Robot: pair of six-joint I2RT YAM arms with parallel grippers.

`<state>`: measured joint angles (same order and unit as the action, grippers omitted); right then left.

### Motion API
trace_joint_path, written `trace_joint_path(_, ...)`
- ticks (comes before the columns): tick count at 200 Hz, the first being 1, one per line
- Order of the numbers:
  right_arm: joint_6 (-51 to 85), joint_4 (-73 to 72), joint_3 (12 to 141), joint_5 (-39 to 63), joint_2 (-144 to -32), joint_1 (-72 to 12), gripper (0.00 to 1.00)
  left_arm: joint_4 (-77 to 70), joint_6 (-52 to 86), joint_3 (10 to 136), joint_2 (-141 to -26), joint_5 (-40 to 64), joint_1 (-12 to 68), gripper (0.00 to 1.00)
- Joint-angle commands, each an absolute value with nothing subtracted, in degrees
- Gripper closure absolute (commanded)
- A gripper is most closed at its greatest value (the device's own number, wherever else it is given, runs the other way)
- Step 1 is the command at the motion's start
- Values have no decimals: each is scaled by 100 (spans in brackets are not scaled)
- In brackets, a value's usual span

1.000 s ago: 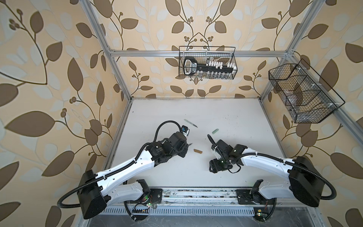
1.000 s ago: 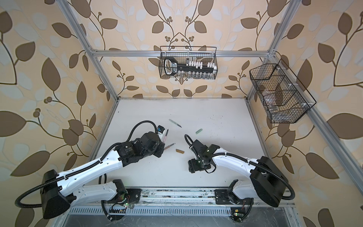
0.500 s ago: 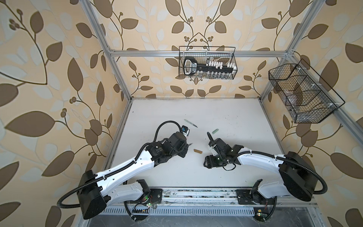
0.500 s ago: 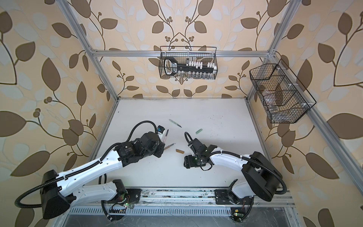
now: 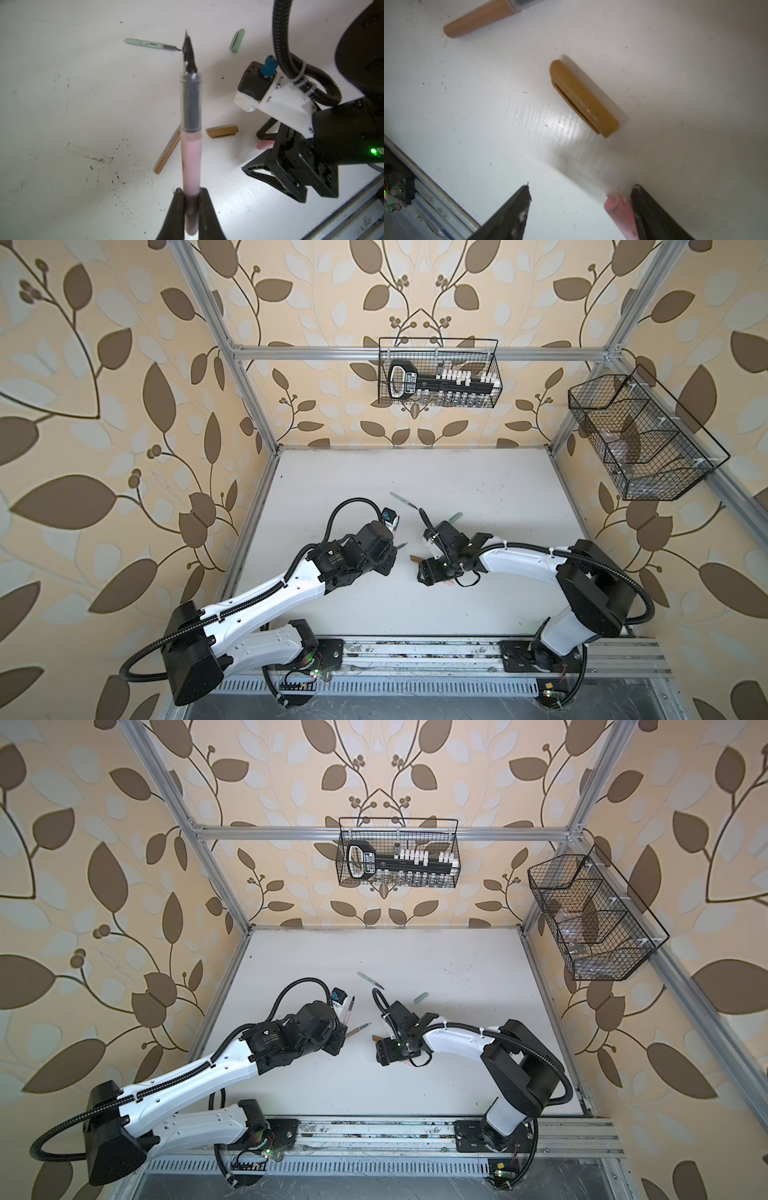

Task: Insert pens into pen caps
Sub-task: Rotate the pen cap at the bottom-center of the table, then pick up a pen cap from the bottom-center of the table.

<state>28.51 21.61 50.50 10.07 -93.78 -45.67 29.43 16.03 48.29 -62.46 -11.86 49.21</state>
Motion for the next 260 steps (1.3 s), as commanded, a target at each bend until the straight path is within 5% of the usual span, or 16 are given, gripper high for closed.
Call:
trace_joint_path(1,2630,2421,5122,1256,-9497,-4696,22,3004,1775,4747,-6149,-1133,4957,88)
trace_joint_path(113,2821,3849,4972,816,-8487,-4924,24,2947,1810,4606,-6073,-1215,4957,87)
trace_joint_path(176,4450,4409,5176,-892,-8397,-5152,39,2846,1827,4639,-6074,-1139,4957,88)
trace_joint_path(260,4239,2560,4135,250,-8033,-4583,57,2721,1657,4632,-5960,-1088,4957,87)
